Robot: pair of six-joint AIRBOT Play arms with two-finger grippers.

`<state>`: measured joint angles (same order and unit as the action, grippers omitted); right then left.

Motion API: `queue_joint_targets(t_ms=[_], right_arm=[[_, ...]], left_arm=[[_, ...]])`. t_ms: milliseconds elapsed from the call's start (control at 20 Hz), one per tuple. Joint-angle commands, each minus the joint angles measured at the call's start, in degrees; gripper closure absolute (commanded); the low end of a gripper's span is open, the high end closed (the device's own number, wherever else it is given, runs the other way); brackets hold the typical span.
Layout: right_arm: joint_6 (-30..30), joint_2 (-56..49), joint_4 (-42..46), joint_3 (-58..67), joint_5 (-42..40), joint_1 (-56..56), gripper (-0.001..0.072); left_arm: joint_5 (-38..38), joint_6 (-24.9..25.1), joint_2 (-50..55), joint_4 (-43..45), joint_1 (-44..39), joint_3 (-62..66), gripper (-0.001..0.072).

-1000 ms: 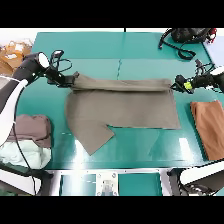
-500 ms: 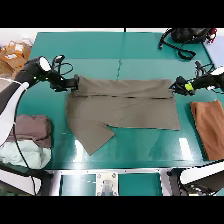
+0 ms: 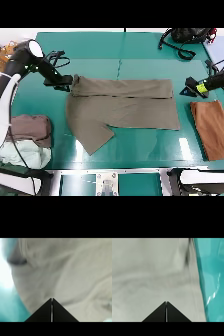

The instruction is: Fold the shirts.

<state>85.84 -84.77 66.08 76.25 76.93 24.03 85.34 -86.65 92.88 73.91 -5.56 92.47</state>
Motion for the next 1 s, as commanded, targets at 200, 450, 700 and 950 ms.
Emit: queue_joint_targets(t_ms=[200,450,700,950], right_arm=[[2.3,23.9,0.6,-31.9,-2.7,9.2,0.0696],[3.8,28.7,-1.2,-46.0,-10.3,9.5,0.0413],[3.7,27.7,-7.8,-51.0,-19.2,7.3,0.0330],[3.7,21.9,-15.1,-50.8,-25.5,2.3,0.0328]], left_arm=[[-5.2,-6.0,-27.2,4.4,-0.1,-32.5,0.0688],[-19.3,-12.5,-35.4,0.6,-4.8,-53.2,0.0509],[-33.2,-18.5,-34.8,-2.6,-12.1,-62.5,0.0212],[-40.0,-19.3,-28.1,-9.4,-14.0,-63.6,0.0212]])
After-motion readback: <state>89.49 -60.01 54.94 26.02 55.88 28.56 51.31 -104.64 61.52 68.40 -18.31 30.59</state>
